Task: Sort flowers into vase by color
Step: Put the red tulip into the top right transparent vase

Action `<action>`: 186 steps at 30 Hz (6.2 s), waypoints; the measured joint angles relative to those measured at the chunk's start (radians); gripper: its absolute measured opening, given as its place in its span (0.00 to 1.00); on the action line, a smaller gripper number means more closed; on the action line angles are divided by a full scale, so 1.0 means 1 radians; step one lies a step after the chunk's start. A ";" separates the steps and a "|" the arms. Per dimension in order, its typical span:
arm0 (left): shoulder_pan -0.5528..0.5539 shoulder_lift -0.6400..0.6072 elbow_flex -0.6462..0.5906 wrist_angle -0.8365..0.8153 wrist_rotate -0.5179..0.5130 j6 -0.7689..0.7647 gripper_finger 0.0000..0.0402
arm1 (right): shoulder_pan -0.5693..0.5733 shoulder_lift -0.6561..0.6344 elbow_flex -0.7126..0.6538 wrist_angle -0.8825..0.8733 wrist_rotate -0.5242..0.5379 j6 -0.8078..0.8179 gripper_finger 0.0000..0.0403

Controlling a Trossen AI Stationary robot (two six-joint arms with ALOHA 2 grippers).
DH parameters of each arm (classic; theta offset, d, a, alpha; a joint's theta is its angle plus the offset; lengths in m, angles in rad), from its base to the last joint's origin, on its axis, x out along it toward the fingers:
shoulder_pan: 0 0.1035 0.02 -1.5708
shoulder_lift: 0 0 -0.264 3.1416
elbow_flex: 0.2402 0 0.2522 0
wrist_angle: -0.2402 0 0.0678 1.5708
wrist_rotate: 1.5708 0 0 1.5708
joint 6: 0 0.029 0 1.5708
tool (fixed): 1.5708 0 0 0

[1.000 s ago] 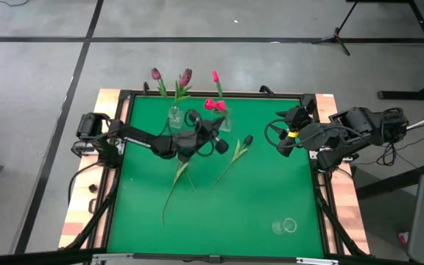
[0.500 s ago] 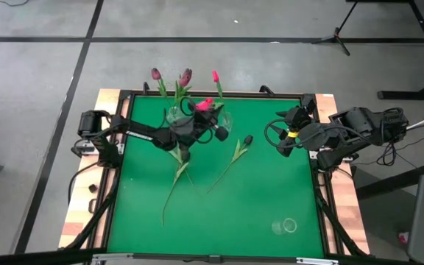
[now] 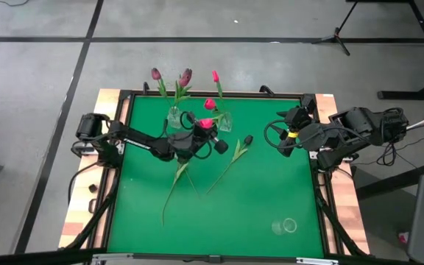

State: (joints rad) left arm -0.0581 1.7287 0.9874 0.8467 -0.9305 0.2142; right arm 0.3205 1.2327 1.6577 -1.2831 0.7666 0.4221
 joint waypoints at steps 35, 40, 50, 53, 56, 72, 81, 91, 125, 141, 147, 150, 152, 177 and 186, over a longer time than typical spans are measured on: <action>-0.158 0.000 0.037 0.113 0.008 0.005 0.00 | -0.108 0.156 -0.001 0.310 -0.356 -0.377 0.52; -0.171 0.000 0.037 0.114 0.008 0.006 0.00 | -0.166 0.176 -0.001 0.313 -0.453 -0.398 0.52; -0.195 -0.001 0.037 0.138 0.008 0.006 0.00 | -0.218 0.228 -0.001 0.315 -0.498 -0.456 0.52; -0.201 -0.001 0.037 0.139 0.008 0.006 0.00 | -0.223 0.226 -0.001 0.318 -0.493 -0.463 0.52; -0.208 -0.001 0.037 0.144 0.008 0.006 0.00 | -0.226 0.227 -0.001 0.317 -0.489 -0.480 0.52; -0.227 -0.001 0.038 0.174 0.008 0.006 0.00 | -0.238 0.244 -0.001 0.312 -0.518 -0.507 0.52; -0.233 -0.001 0.050 0.177 0.009 0.016 0.00 | -0.238 0.284 -0.001 0.313 -0.508 -0.527 0.51; -0.244 -0.001 0.050 0.177 0.005 0.055 0.00 | -0.238 0.284 -0.001 0.314 -0.497 -0.533 0.20; -0.292 -0.031 0.050 0.138 -0.349 -0.137 0.00 | -0.236 0.284 -0.001 0.317 -0.496 -0.524 0.01; -0.372 -0.073 0.049 0.324 -0.573 -0.011 0.00 | -0.236 0.284 -0.001 0.321 -0.496 -0.505 0.02; -0.370 -0.083 0.049 0.307 -0.425 -0.080 0.00 | -0.236 0.284 -0.001 0.361 -0.497 -0.505 0.04; -0.346 -0.083 0.049 0.236 -0.280 -0.135 0.00 | -0.236 0.284 -0.001 0.364 -0.497 -0.506 0.03; -0.323 -0.082 0.049 0.200 -0.197 -0.194 0.00 | -0.236 0.284 -0.001 0.364 -0.497 -0.506 0.03; -0.403 -0.175 0.049 0.237 -0.280 -0.168 0.00 | -0.236 0.284 -0.001 0.365 -0.498 -0.506 0.04; -0.386 -0.274 0.049 0.043 -0.253 -0.017 0.00 | -0.236 0.284 -0.001 0.367 -0.494 -0.505 0.04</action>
State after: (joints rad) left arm -0.4436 1.4546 1.0367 0.8899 -1.1839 0.1976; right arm 0.0845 1.5166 1.6566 -0.9165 0.2726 -0.0834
